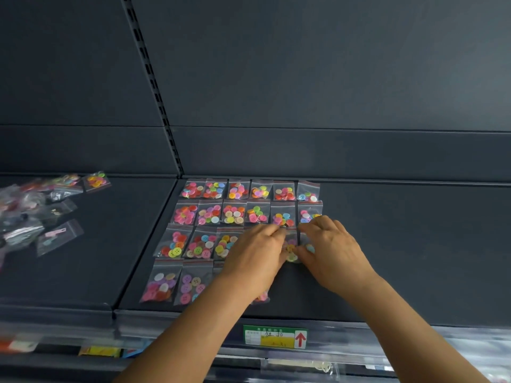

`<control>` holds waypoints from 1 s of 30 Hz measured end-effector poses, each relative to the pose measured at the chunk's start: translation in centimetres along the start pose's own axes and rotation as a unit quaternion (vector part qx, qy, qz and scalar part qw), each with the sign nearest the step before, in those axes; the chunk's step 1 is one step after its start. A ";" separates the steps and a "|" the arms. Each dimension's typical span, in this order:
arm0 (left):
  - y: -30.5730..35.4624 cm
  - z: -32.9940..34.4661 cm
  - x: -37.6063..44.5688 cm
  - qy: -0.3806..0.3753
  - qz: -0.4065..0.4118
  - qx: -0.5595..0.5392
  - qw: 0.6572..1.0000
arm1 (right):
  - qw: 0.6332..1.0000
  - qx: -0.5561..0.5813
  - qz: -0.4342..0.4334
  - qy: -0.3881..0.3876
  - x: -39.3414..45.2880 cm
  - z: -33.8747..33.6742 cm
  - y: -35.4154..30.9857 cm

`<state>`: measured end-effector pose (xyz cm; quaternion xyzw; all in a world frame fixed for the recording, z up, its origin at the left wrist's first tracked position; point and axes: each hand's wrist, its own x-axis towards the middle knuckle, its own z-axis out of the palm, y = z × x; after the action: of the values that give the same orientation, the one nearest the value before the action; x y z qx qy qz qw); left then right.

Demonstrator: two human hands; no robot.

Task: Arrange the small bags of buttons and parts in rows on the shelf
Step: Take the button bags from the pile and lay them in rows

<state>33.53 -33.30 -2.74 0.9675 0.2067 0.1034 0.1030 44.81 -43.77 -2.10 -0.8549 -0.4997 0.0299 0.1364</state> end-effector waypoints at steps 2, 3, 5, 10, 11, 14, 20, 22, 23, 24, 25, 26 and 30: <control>-0.7 -0.7 -0.4 0.012 -0.013 0.014 1.000 | 1.000 0.002 -0.019 0.011 0.4 -0.1 -1.0; -1.2 -1.0 -0.7 0.018 -0.020 0.020 0.999 | 0.999 0.002 -0.029 0.012 0.8 -0.1 -1.6; -2.4 -1.8 -1.3 0.028 -0.039 0.029 0.998 | 0.999 -0.001 -0.051 0.004 1.5 0.0 -3.0; -6.3 -4.2 -3.1 0.059 -0.087 0.041 0.994 | 0.996 0.022 -0.092 0.004 3.7 0.6 -7.7; -7.4 -4.8 -3.5 0.066 -0.094 0.045 0.992 | 0.995 0.024 -0.101 0.004 4.2 0.7 -8.8; -11.0 -6.6 -4.7 0.078 -0.112 0.068 0.988 | 0.991 0.028 -0.127 0.004 5.8 1.2 -12.5; -19.6 -9.7 -7.6 0.088 -0.155 0.072 0.981 | 0.988 0.032 -0.151 0.001 9.5 3.5 -21.2; -21.8 -10.4 -8.1 0.084 -0.158 0.074 0.981 | 0.988 0.038 -0.148 -0.005 10.3 4.3 -23.4; -23.3 -10.8 -8.6 0.082 -0.159 0.074 0.981 | 0.988 0.041 -0.148 -0.005 11.0 4.9 -25.0; -24.9 -11.2 -8.9 0.079 -0.160 0.075 0.981 | 0.988 0.044 -0.149 -0.003 11.5 5.5 -26.4; -26.5 -11.6 -9.2 0.078 -0.162 0.075 0.981 | 0.988 0.046 -0.149 -0.003 12.0 6.1 -27.9; -28.0 -11.9 -9.5 0.079 -0.165 0.072 0.981 | 0.988 0.048 -0.149 -0.005 12.6 6.6 -29.2; -33.3 -13.0 -10.0 0.063 -0.180 0.064 0.980 | 0.988 0.059 -0.139 -0.017 14.8 8.5 -33.7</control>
<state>8.82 -5.69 0.09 0.9105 0.3898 0.1306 0.0450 22.06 -13.69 -0.09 -0.7670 -0.6134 0.0547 0.1803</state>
